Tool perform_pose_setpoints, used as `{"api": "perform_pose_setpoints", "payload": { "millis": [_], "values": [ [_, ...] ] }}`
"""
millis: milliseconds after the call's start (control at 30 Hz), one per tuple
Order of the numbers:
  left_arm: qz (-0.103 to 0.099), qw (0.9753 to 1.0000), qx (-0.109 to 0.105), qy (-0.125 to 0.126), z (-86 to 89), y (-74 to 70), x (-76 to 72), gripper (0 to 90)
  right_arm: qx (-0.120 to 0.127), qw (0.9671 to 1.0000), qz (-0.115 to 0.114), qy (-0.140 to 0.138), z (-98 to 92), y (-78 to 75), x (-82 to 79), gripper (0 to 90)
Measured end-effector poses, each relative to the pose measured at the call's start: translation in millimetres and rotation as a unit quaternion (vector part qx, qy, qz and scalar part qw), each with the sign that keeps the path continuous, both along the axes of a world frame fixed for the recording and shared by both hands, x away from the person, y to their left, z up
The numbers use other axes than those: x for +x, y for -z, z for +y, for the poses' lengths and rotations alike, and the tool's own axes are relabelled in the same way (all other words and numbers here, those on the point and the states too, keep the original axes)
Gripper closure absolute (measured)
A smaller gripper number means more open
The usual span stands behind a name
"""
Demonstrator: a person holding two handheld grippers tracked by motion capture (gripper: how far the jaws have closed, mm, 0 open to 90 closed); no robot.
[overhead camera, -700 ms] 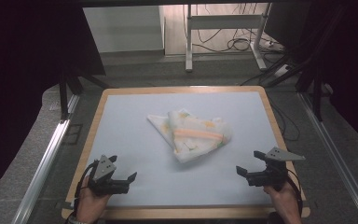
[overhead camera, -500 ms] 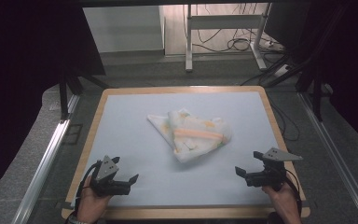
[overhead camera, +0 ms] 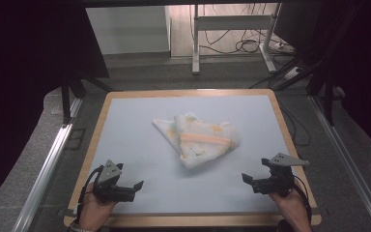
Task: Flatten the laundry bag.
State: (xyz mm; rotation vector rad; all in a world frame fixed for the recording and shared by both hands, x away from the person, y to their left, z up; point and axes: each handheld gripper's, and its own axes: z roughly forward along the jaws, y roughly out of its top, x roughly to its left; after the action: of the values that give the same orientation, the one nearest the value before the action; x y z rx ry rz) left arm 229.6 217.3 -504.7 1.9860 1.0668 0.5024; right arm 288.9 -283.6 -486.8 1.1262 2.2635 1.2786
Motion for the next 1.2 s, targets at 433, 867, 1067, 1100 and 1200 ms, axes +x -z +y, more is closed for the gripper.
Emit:
{"api": "perform_pose_setpoints", "payload": {
  "millis": [433, 867, 1067, 1100, 1200],
  "values": [
    [0.000, 0.9999, -0.008, 0.012, 1.5, -1.7, -1.0, 5.7, 0.005, 0.9996, 0.026, 0.008, 3.2, 1.5, 4.3, 0.0],
    [0.007, 0.9998, 0.017, 0.011, 2.6, 2.1, 0.4, 8.3, -0.035, 0.9973, 0.057, -0.032, 28.9, -1.8, 20.1, 0.0],
    [0.010, 0.9996, 0.026, 0.007, 2.6, 3.1, 0.4, 8.3, -0.060, 0.9961, 0.053, -0.038, 41.8, -2.5, 24.4, 7.0],
    [0.009, 0.9996, 0.028, 0.007, 2.4, 2.8, 0.2, 8.3, -0.063, 0.9960, 0.050, -0.040, 43.6, -3.8, 24.9, 8.2],
    [0.009, 0.9995, 0.028, 0.008, 2.1, 2.7, 0.0, 8.3, -0.066, 0.9960, 0.043, -0.043, 48.4, -9.5, 28.6, 13.4]
  ]
}}
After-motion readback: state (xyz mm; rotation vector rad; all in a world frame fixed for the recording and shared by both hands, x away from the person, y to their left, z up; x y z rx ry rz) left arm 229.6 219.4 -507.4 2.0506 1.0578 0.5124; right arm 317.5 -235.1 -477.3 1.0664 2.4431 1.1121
